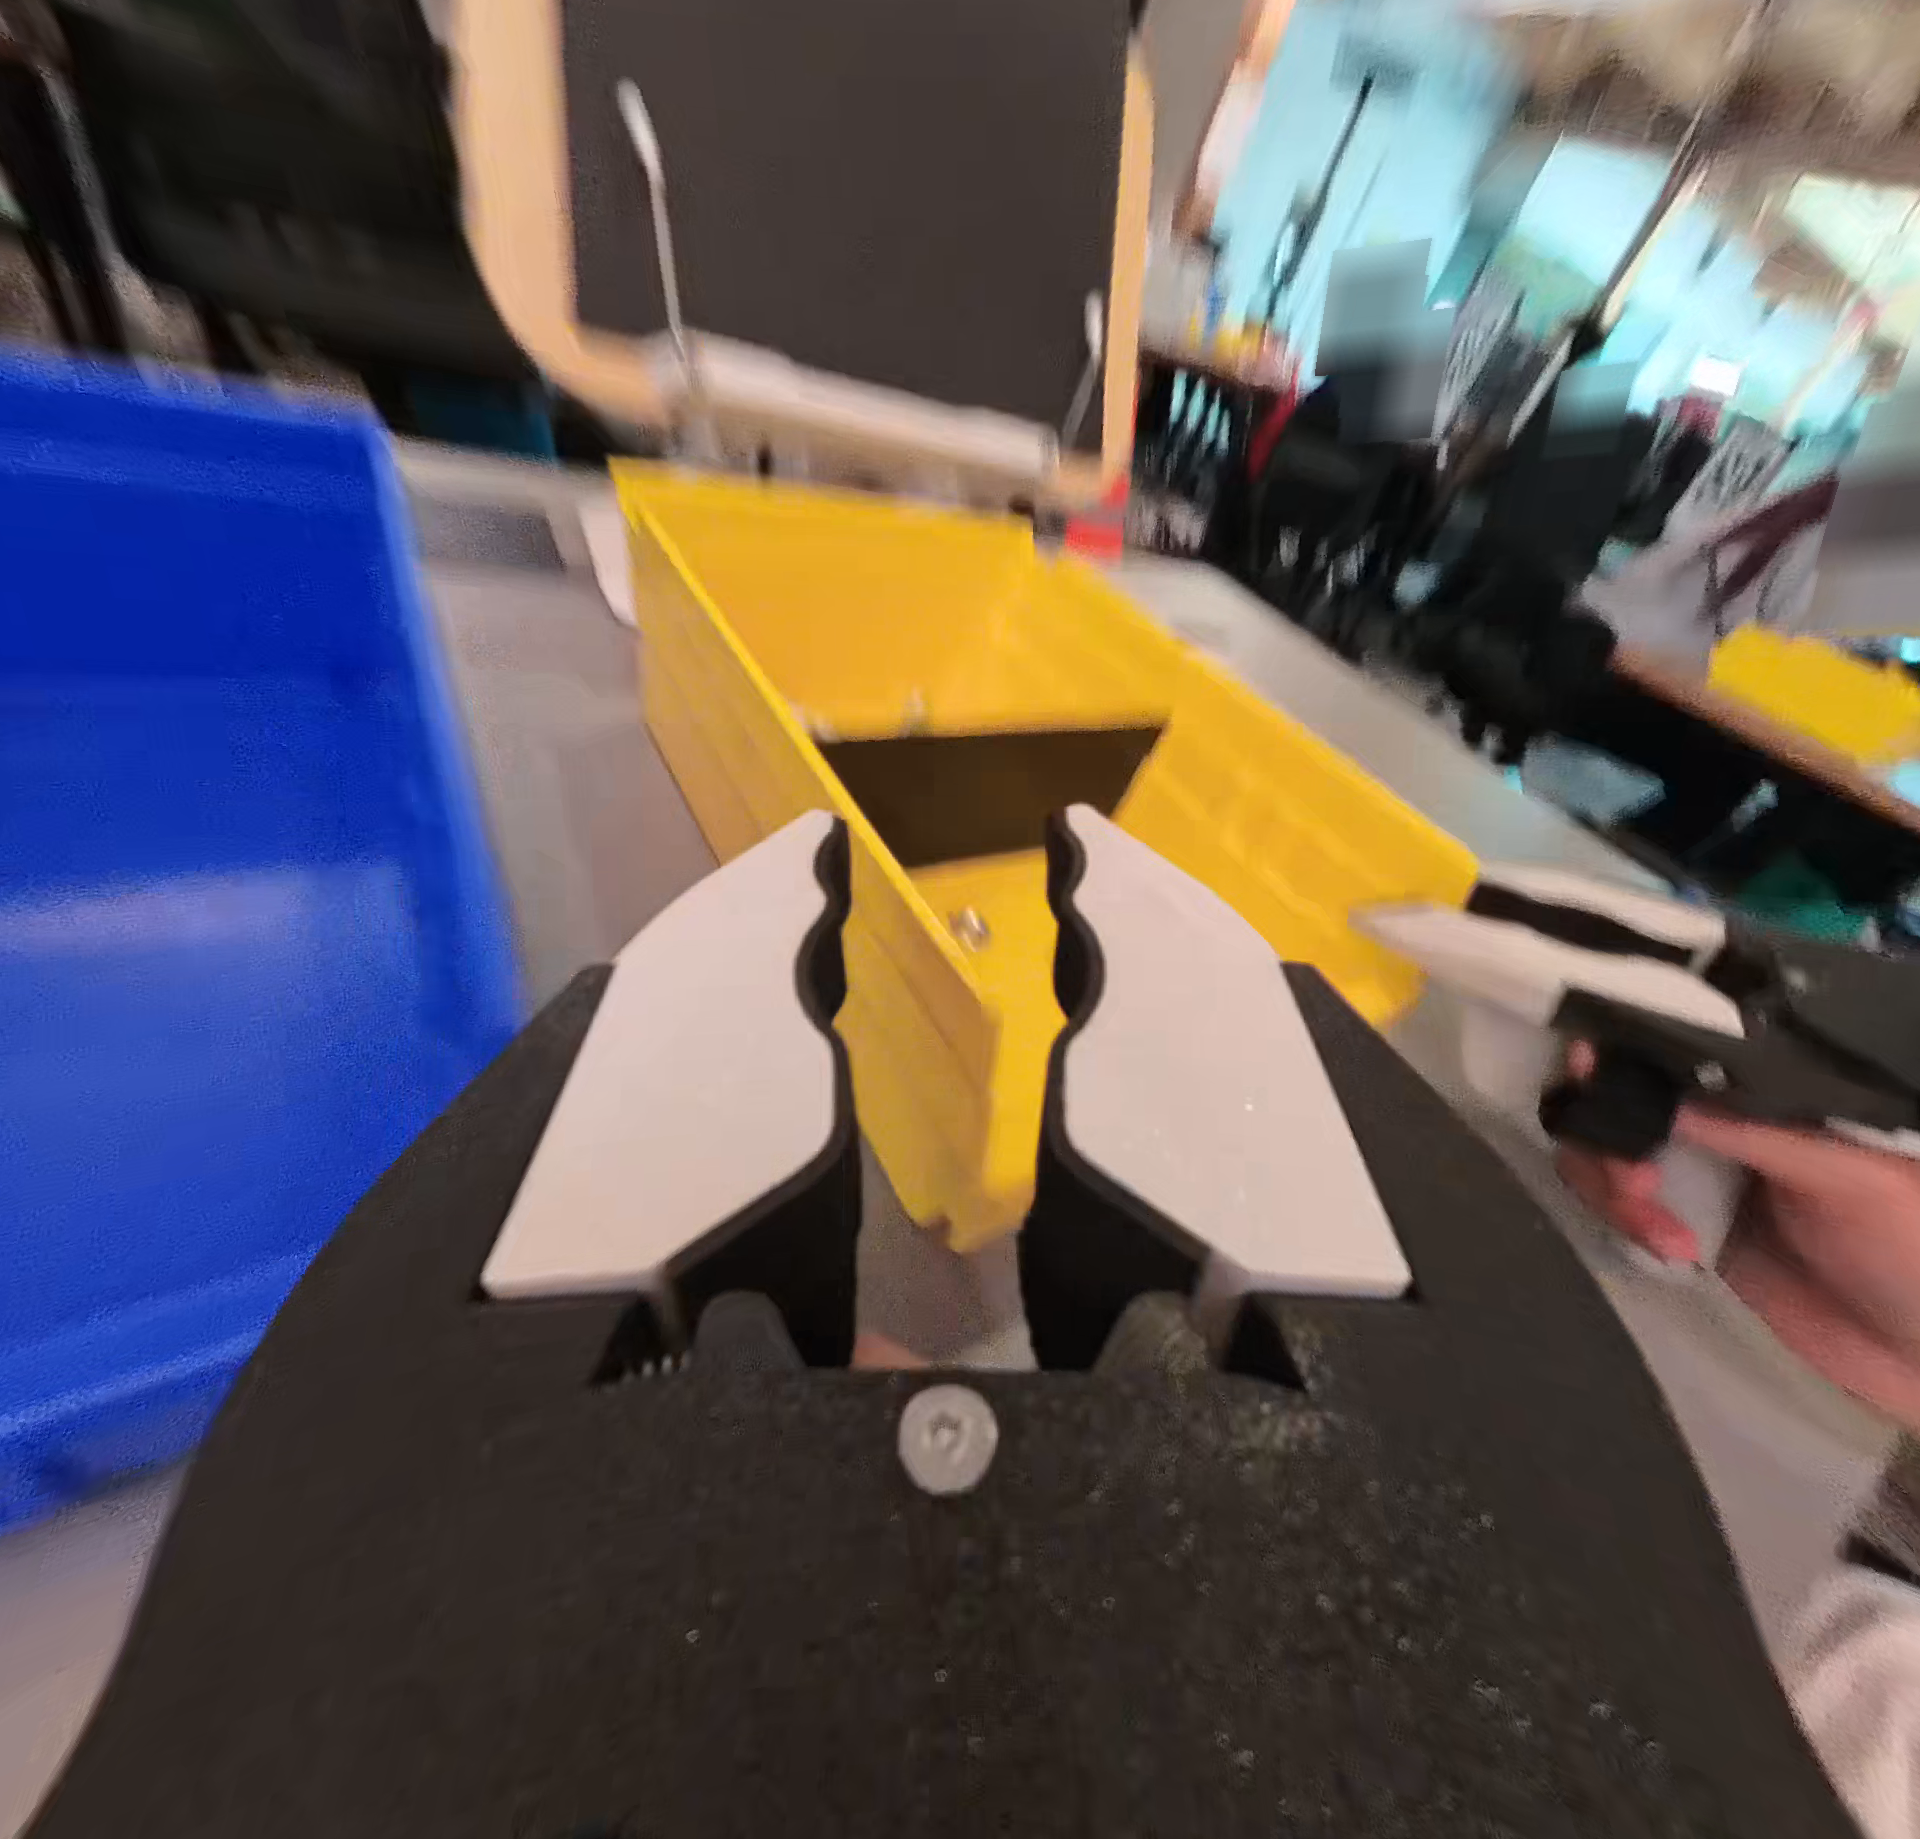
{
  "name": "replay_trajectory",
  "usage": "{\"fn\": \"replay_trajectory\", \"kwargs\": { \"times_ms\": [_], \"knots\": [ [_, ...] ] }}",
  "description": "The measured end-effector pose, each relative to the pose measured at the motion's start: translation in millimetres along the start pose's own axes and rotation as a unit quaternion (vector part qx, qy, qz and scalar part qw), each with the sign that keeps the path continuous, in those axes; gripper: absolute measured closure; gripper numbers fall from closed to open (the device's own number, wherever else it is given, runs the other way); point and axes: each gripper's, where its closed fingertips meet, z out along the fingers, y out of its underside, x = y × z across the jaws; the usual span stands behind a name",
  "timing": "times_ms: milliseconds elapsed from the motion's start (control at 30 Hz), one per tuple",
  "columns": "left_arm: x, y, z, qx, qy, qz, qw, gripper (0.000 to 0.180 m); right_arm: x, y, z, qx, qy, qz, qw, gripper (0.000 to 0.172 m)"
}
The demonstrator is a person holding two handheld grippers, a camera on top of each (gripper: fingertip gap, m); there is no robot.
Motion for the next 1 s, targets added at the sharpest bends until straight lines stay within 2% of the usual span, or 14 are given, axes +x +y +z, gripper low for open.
{"fn": "replay_trajectory", "kwargs": {
  "times_ms": [67, 100, 167, 233, 267, 333, 400, 467, 567, 633, 700, 800, 900, 1000],
  "knots": [
    [-26.2, -42.3, -27.6, 0.083, -0.032, 0.052, 0.995, 0.145, 1.1, -5.8, -7.5, 0.016, -0.013, 0.011, 1.000, 0.134],
    [-48.1, -62.1, -45.1, 0.117, -0.075, 0.107, 0.985, 0.145, 5.8, -7.8, -10.7, 0.022, -0.003, 0.012, 1.000, 0.133],
    [-107.9, -93.4, -86.3, 0.150, -0.204, 0.204, 0.946, 0.146, 9.4, -16.6, -16.2, 0.045, 0.002, 0.018, 0.999, 0.133],
    [-164.2, -105.3, -123.2, 0.138, -0.274, 0.190, 0.933, 0.138, 10.9, -21.9, -18.4, 0.060, 0.008, 0.011, 0.998, 0.133],
    [-186.1, -104.7, -136.5, 0.130, -0.279, 0.151, 0.940, 0.133, 10.8, -22.8, -18.4, 0.063, 0.010, 0.006, 0.998, 0.133],
    [-216.7, -86.9, -148.0, 0.082, -0.252, 0.067, 0.962, 0.138, 11.6, -24.6, -18.6, 0.070, 0.018, 0.006, 0.997, 0.134],
    [-226.1, -50.2, -142.1, -0.011, -0.184, 0.009, 0.983, 0.121, 11.4, -25.0, -18.3, 0.074, 0.024, 0.005, 0.997, 0.134],
    [-238.2, -21.3, -141.1, -0.063, -0.178, 0.009, 0.982, 0.119, 7.7, -24.1, -17.9, 0.073, 0.022, 0.002, 0.997, 0.135],
    [-254.0, -8.4, -130.6, -0.070, -0.197, 0.004, 0.978, 0.122, 0.8, -23.2, -18.1, 0.074, 0.017, -0.001, 0.997, 0.136],
    [-264.1, -5.6, -123.1, -0.065, -0.217, 0.004, 0.974, 0.140, -4.9, -24.3, -20.4, 0.078, 0.017, -0.011, 0.997, 0.137],
    [-265.0, -2.6, -116.6, -0.060, -0.220, 0.019, 0.973, 0.177, -11.4, -27.6, -26.3, 0.088, 0.021, -0.031, 0.995, 0.138],
    [-263.6, -0.7, -116.6, -0.077, -0.264, 0.037, 0.961, 0.178, -24.7, -43.9, -47.5, 0.133, 0.045, -0.052, 0.989, 0.147],
    [-250.4, 4.3, -119.6, -0.085, -0.274, 0.029, 0.958, 0.178, -76.6, -59.7, -64.0, 0.162, -0.008, -0.069, 0.984, 0.146],
    [-236.1, 10.9, -130.4, -0.108, -0.287, 0.015, 0.952, 0.178, -156.8, -50.1, -58.2, 0.117, -0.122, -0.076, 0.983, 0.139]
  ]
}}
